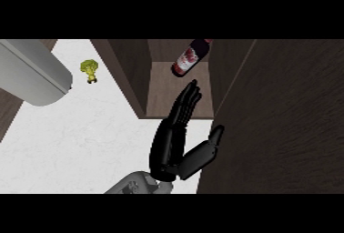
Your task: Pick up the wine, place it into the cabinet and close the cabinet
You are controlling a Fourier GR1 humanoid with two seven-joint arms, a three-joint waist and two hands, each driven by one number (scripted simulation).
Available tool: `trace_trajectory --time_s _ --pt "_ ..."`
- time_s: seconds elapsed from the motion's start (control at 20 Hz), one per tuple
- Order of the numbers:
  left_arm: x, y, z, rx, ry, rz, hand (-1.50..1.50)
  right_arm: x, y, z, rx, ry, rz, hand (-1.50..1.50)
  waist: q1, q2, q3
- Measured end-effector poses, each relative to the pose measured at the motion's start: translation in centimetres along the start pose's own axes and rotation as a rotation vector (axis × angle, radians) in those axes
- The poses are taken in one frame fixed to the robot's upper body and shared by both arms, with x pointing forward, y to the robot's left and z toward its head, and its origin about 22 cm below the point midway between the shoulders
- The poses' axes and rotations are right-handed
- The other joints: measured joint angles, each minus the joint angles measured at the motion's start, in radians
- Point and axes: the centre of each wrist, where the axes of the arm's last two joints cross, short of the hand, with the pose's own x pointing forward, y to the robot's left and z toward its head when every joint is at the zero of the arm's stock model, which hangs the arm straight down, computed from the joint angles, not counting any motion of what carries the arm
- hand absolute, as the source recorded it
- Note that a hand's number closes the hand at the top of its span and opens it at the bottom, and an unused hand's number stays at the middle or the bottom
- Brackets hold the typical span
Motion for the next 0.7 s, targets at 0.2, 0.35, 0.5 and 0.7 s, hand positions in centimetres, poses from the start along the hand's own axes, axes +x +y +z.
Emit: trace_trajectory --time_s 0.2,0.35,0.5,0.7 --pt "1.4 0.2 3.0 0.007 -0.002 0.055 1.5 0.2 0.2 0.1 -0.006 -0.002 0.005 -1.5 -0.002 -0.001 -0.001" --pt "2.3 0.9 5.5 -0.031 0.004 0.072 1.5 0.4 0.0 -0.1 -0.016 -0.006 0.008 -1.5 -0.002 0.0 -0.001" --pt "3.7 2.4 7.4 -0.063 0.007 0.085 1.5 0.2 0.2 0.0 0.0 0.003 0.011 -1.5 -0.002 0.0 -0.001" --pt "5.4 4.6 9.1 -0.09 0.009 0.097 1.5 0.0 0.9 -0.3 0.079 0.009 0.018 1.5 0.002 0.001 0.0"
